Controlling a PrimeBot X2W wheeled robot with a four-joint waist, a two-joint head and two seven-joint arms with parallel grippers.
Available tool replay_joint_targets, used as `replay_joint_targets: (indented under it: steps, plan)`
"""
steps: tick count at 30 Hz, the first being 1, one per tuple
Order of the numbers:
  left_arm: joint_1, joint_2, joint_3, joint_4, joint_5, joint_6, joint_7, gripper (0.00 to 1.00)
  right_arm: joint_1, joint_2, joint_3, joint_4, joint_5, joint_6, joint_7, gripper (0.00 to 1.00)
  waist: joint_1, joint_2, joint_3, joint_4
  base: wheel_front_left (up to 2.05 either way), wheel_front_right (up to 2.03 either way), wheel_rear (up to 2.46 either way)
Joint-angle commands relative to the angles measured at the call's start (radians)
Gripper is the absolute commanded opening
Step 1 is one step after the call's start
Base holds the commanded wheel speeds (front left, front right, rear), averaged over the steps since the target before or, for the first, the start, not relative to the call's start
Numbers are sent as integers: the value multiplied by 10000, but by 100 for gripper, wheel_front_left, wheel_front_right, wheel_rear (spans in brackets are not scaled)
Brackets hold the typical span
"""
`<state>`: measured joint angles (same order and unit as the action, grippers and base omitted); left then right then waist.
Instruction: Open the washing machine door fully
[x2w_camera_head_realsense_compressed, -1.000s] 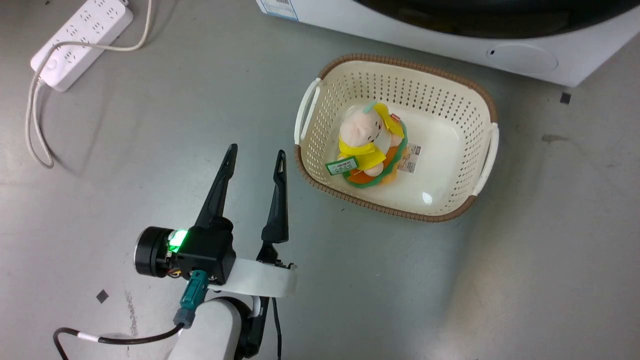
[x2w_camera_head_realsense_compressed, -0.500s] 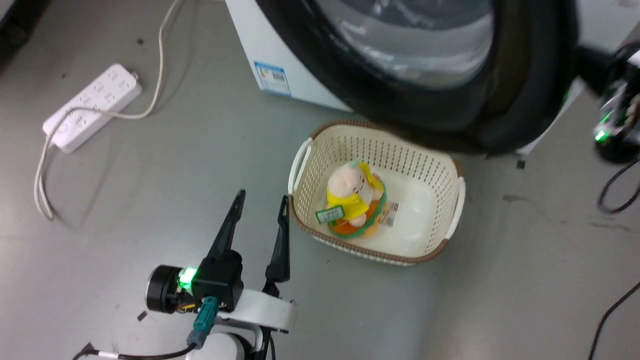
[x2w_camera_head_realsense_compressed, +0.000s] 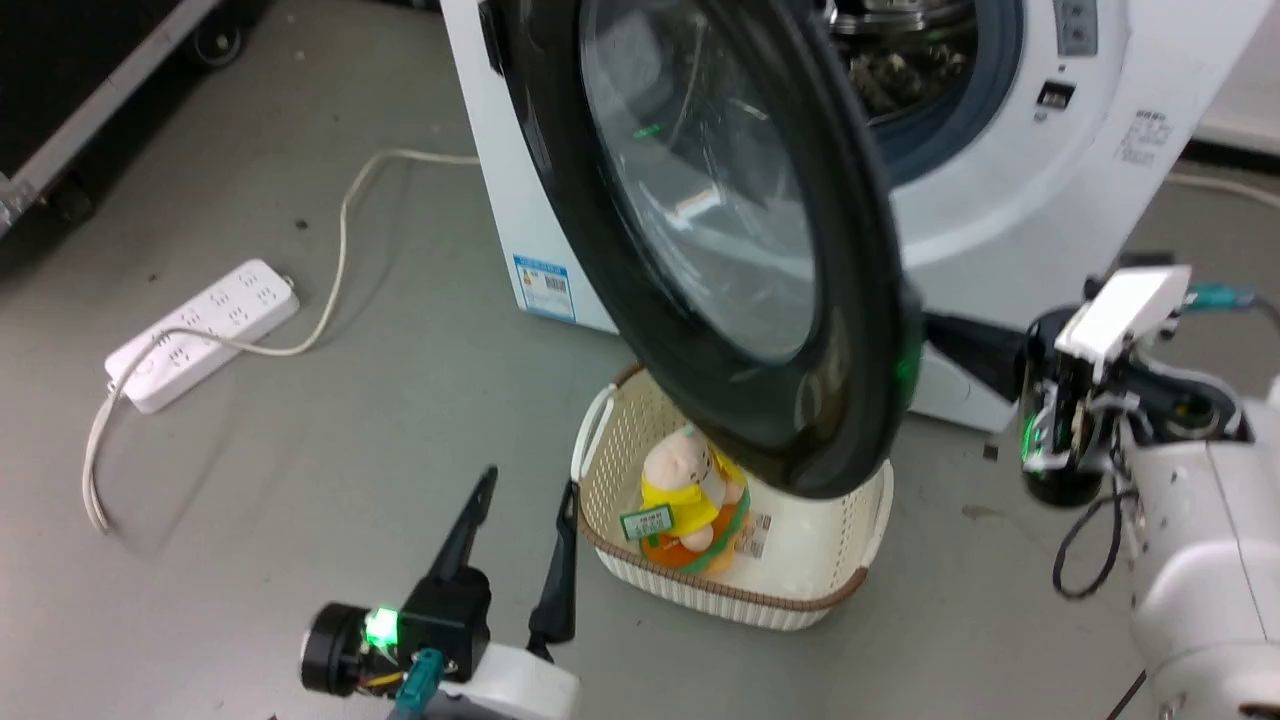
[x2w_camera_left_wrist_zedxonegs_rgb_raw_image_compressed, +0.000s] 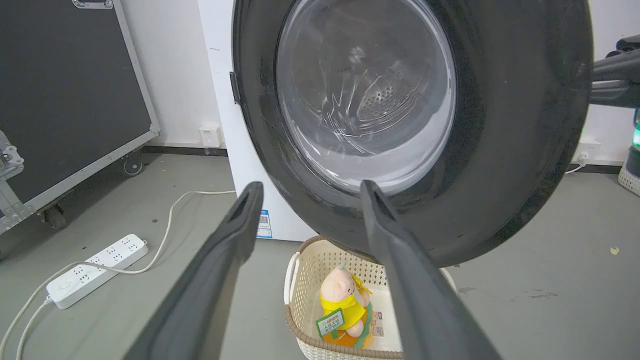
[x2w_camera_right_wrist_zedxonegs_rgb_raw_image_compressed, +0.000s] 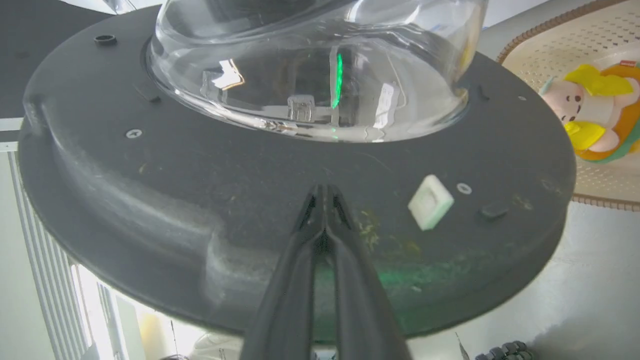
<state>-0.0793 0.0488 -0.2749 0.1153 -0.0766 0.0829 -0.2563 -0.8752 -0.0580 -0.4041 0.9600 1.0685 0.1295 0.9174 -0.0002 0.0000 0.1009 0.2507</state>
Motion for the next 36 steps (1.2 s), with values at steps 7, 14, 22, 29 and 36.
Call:
replay_joint_targets:
  steps: [7, 14, 22, 29, 36]
  plan:
    - [323, 14, -16, 395, 26, -260, -55, 100, 1147, 74, 2553, -184, 2915, 12, 202, 0, 2, 0, -499, 236, 0, 0, 0]
    - [390, 14, 4, 405, 35, -284, -55, 100, 2158, 76, 5899, -1090, 5545, 12, -907, 0, 2, 0, -575, 300, 0, 0, 0]
    - [431, 14, 145, 391, 14, -218, -55, 100, 2389, 77, 7958, -1529, 6955, 12, -2577, 0, 2, 0, -740, 150, 0, 0, 0]
    - [471, 31, 567, 297, 60, -192, -55, 100, 2368, -722, 8062, -2310, 5574, 12, -4895, 100, 2, 0, -1018, -457, 0, 0, 0]
    - [534, 31, 1172, 229, -159, -214, -55, 100, 3223, -2737, 8835, -4540, 1594, 12, -9501, 100, 2, 0, -1251, -1229, 0, 0, 0]
